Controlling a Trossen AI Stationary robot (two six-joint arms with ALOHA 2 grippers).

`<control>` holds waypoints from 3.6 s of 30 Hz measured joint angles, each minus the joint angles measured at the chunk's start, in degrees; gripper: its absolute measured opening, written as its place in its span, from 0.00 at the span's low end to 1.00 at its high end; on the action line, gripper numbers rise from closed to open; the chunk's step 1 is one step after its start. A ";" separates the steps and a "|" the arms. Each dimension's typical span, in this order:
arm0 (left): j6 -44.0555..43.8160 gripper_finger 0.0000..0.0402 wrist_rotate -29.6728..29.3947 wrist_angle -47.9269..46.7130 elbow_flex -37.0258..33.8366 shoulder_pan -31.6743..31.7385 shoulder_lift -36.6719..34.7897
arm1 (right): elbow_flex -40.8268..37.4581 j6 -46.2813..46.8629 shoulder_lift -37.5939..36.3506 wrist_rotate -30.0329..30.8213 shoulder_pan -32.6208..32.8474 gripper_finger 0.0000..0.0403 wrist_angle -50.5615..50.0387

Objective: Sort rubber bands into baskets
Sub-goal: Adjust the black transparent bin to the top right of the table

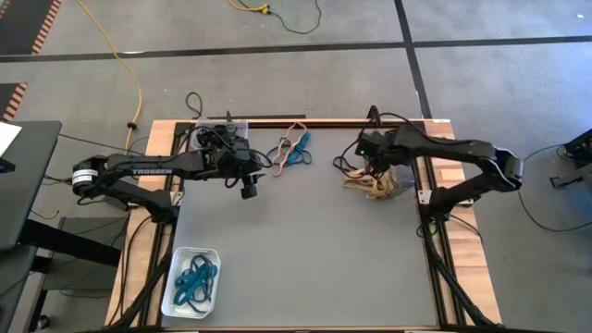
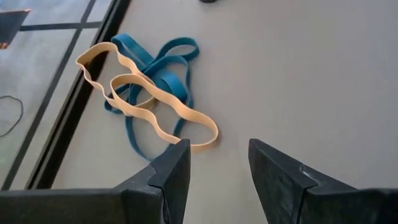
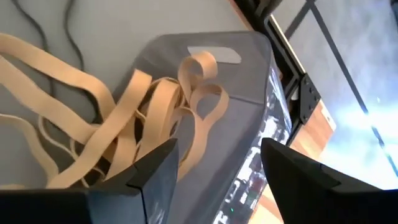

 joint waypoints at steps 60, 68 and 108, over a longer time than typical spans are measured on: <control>1.69 0.38 0.00 -0.01 -0.07 0.00 0.00 | 4.79 15.07 20.05 7.01 -4.87 0.06 -12.87; 1.62 0.38 0.00 -0.03 -0.07 0.01 0.00 | 4.79 8.29 20.05 5.53 -6.03 0.09 -8.63; 0.38 0.38 0.00 1.57 -0.07 -0.01 0.00 | 4.81 -53.78 20.03 -3.43 -19.16 0.13 25.40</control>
